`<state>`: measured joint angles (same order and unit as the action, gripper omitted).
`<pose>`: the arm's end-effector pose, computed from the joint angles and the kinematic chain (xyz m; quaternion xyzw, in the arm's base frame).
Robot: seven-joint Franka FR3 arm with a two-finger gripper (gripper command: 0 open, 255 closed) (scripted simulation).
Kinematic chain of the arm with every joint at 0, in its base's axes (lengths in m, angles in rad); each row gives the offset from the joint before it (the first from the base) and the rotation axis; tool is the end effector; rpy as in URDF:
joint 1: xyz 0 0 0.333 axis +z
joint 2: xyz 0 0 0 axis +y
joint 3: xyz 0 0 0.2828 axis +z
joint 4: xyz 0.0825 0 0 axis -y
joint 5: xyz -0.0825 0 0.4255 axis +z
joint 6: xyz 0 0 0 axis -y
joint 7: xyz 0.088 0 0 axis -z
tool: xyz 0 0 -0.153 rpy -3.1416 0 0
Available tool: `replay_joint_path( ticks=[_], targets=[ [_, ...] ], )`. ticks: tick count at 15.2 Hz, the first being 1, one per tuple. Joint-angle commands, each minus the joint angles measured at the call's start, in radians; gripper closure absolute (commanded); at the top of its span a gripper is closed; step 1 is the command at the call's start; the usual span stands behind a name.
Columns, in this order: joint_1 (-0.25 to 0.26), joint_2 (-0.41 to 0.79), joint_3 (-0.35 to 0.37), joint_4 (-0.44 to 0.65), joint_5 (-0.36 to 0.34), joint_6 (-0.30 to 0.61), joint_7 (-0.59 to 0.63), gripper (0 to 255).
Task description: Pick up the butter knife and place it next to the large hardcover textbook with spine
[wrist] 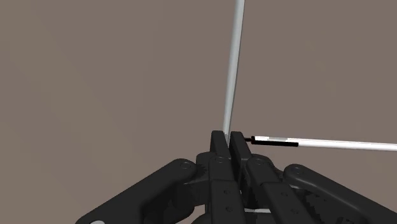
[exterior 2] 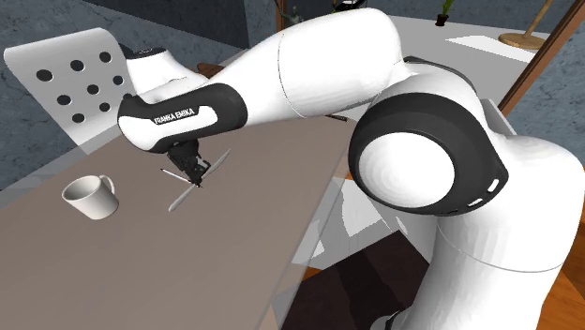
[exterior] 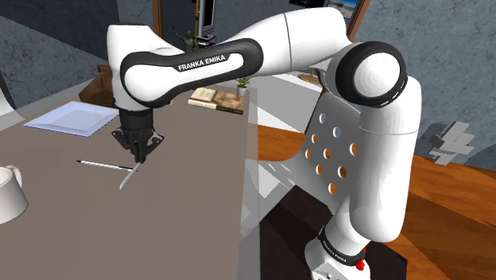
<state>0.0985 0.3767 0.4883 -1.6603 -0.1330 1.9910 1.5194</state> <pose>0.5833 0.3503 0.3174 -0.8986 0.4381 0.0226 0.0129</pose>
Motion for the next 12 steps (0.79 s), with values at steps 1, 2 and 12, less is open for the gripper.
replay_joint_path(
  ticks=[1,2,12],
  targets=[
    [0.0,-0.007,0.002,0.018,0.004,-0.025,-0.002,255],
    [-0.001,-0.011,0.003,0.027,0.006,-0.037,-0.003,255],
    [-0.061,-0.085,-0.004,0.013,0.046,-0.091,-0.079,255]
  ],
)
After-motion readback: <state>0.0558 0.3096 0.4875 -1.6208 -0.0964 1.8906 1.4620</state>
